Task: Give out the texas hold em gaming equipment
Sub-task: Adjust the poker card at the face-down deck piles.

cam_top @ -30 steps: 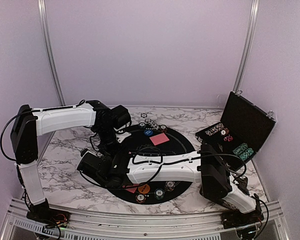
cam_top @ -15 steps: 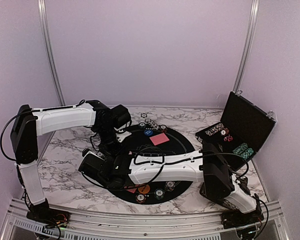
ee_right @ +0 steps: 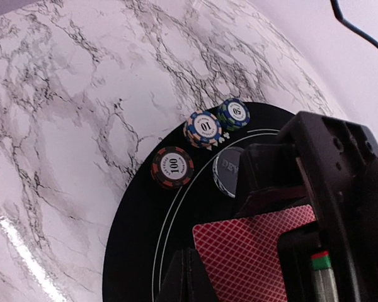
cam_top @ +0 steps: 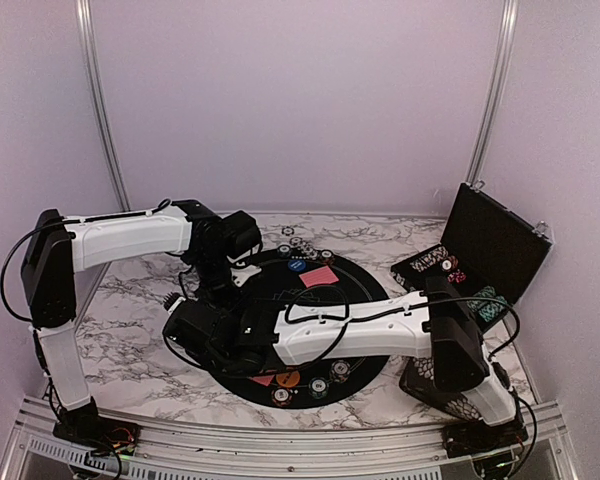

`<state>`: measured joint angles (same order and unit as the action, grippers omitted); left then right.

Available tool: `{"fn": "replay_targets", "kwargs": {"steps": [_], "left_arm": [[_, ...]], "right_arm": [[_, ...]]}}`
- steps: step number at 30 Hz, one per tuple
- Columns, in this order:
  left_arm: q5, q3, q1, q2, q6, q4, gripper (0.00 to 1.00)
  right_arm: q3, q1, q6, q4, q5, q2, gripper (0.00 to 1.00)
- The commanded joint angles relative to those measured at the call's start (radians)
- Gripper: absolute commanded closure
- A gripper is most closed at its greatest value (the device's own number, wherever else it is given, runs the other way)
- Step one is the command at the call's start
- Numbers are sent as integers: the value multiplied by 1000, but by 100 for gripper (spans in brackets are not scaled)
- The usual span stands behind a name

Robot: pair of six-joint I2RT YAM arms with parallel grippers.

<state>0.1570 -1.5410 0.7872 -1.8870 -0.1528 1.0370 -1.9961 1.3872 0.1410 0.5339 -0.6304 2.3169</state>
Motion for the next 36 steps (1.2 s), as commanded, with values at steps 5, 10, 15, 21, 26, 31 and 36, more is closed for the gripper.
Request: {"fn": "replay_targets", "kwargs": {"steps": [5,10,15,21,26,31,36], "left_arm": [[-4,-15,1,0,7,50,54],[-4,-22,0,-3,4,51,54],[-8,-20,1,4,1,51,54],[-10,-8,1,21,6,51,54],[-25,-5,8,37,7,55,54],[-48,-4,39,45,14,59,54],[-63,-7,63,54,22,67,54]], "right_arm": [[191,0,-5,-170,243,-243,100],[288,-11,33,-189,324,-335,100],[472,-78,110,-240,430,-468,100],[717,-217,238,-372,715,-630,100],[881,-358,350,-513,944,-698,98],[938,-464,439,-617,1120,-679,88],[966,-543,526,-736,1283,-615,77]]}}
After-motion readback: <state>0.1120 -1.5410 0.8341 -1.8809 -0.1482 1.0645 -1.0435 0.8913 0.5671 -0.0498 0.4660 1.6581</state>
